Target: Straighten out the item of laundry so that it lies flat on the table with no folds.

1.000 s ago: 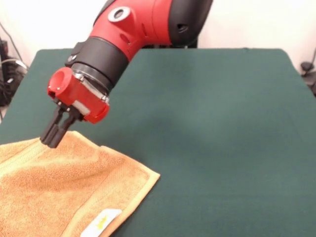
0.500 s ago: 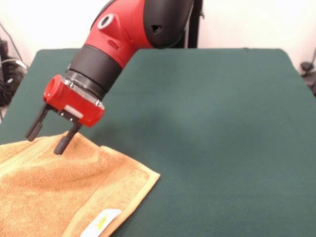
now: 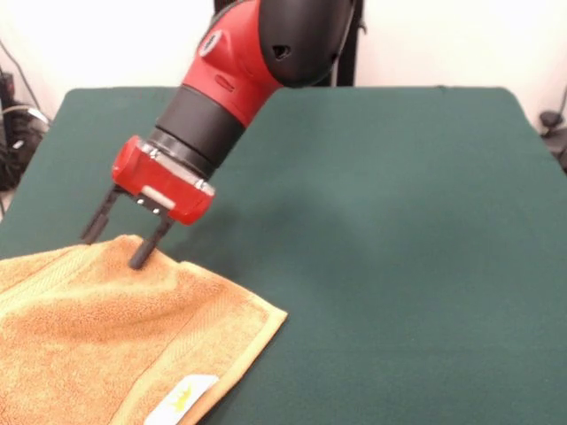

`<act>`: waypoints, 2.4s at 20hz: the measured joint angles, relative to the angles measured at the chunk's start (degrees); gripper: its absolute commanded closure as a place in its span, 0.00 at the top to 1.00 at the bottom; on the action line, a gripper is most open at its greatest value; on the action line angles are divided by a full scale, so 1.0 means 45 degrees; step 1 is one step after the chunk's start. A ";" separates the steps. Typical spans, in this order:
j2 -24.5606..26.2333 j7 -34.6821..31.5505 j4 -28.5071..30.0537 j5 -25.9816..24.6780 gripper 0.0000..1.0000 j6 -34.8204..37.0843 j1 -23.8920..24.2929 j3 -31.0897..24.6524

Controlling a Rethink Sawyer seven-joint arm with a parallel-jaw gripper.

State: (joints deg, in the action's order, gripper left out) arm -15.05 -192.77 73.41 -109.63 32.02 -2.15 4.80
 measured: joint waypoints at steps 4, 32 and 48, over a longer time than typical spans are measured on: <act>-0.0001 0.0106 -0.0002 0.1205 1.00 0.0003 -0.0359 0.0002; 0.0626 0.0350 -0.0432 0.0196 1.00 0.0000 -0.1703 0.0457; 0.1423 0.0350 -0.0823 -0.2949 0.00 -0.0002 -0.1552 0.0492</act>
State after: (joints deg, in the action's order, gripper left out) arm -8.64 -191.20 69.71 -122.90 32.01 -9.14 7.01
